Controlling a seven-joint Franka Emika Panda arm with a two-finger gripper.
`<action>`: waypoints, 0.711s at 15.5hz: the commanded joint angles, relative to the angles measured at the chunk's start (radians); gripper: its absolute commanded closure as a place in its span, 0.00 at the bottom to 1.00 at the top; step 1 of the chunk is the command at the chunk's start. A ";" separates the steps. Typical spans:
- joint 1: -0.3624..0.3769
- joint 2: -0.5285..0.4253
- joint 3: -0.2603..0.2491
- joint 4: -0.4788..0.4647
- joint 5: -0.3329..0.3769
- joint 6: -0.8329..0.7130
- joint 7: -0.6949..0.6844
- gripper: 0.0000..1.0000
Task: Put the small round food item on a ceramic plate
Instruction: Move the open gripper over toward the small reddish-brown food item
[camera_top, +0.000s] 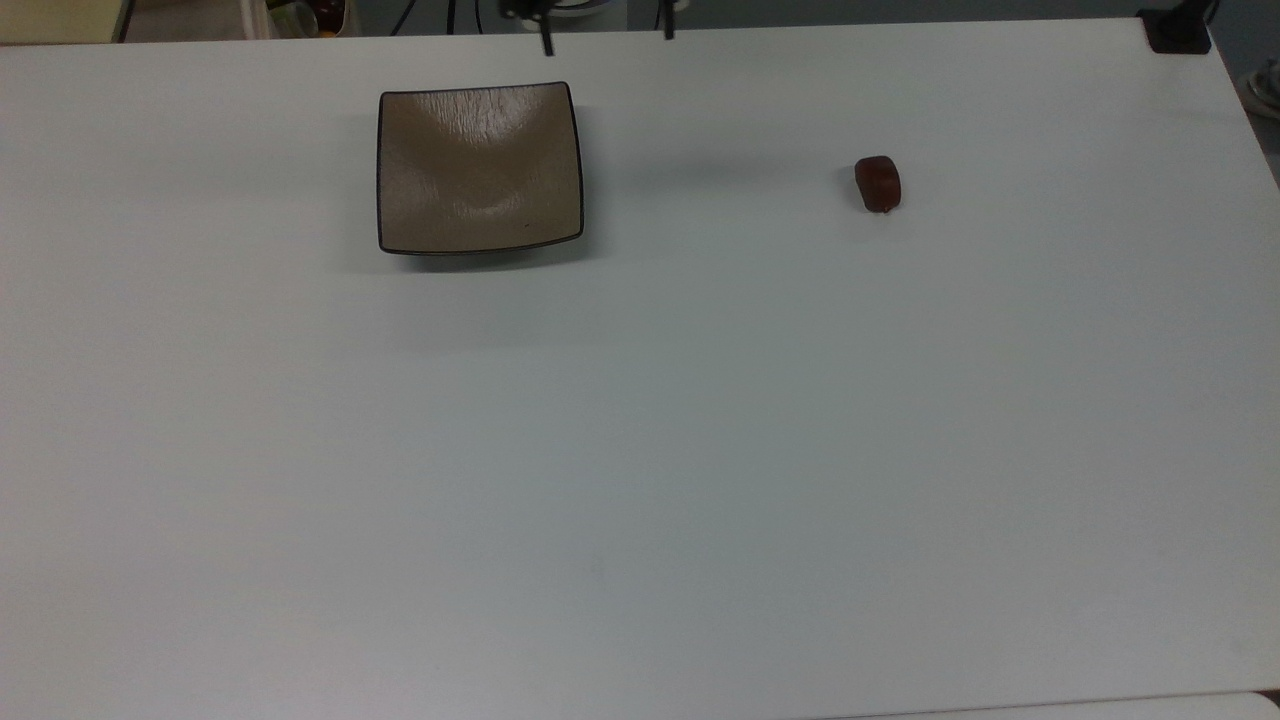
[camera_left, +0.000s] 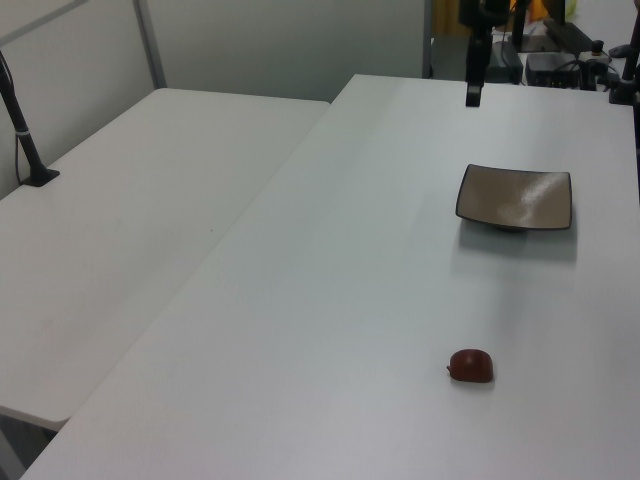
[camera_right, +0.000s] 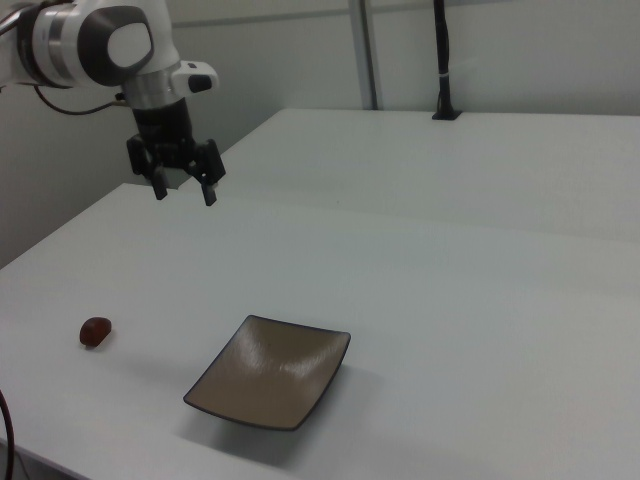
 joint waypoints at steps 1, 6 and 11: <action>0.013 -0.008 0.063 -0.014 0.012 0.001 0.052 0.00; 0.050 -0.008 0.168 -0.023 0.012 0.001 0.194 0.00; 0.071 0.021 0.303 -0.046 0.012 0.012 0.330 0.00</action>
